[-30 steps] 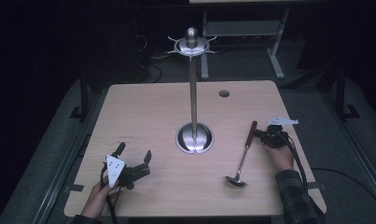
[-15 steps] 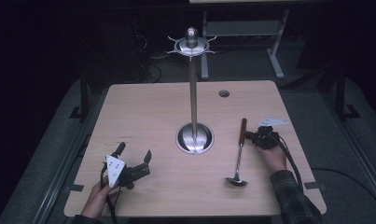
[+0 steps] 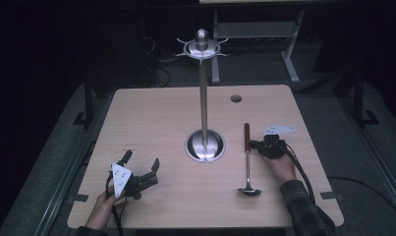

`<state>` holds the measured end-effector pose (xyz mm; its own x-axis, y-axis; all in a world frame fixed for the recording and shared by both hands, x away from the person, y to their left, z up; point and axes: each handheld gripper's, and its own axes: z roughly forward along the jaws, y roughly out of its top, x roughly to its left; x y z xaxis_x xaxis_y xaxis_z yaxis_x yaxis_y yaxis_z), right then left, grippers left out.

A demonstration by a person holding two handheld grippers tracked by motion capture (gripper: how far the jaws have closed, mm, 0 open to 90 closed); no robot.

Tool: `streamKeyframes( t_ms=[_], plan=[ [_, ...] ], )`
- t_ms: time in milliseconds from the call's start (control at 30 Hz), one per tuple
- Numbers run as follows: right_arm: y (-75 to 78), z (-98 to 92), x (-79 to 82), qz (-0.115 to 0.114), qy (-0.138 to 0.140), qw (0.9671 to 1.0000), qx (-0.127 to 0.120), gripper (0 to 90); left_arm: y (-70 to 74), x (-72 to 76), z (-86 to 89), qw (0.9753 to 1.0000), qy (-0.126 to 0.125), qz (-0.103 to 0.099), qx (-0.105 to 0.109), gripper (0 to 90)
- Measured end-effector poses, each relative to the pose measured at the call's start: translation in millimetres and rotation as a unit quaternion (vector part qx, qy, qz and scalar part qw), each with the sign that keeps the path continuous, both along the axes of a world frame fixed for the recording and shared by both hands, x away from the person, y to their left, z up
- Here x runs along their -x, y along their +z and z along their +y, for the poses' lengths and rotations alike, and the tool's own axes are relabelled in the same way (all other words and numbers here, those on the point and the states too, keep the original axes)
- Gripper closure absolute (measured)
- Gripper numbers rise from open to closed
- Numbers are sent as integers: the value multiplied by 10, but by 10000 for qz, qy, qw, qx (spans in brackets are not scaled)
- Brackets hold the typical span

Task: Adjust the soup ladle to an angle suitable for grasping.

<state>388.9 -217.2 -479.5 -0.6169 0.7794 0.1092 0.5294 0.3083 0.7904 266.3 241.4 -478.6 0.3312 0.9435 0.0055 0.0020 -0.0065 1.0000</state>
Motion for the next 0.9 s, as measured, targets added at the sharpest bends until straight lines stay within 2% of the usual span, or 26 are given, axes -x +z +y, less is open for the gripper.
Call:
streamKeyframes(
  t_ms=[600,900],
  plan=[
    [9,293,53,56,518,9986,-78,898,0,0,1,10000,-1,0,0,2],
    [8,364,65,47,701,9975,-70,898,0,0,1,10000,-1,0,1,2]
  ],
)
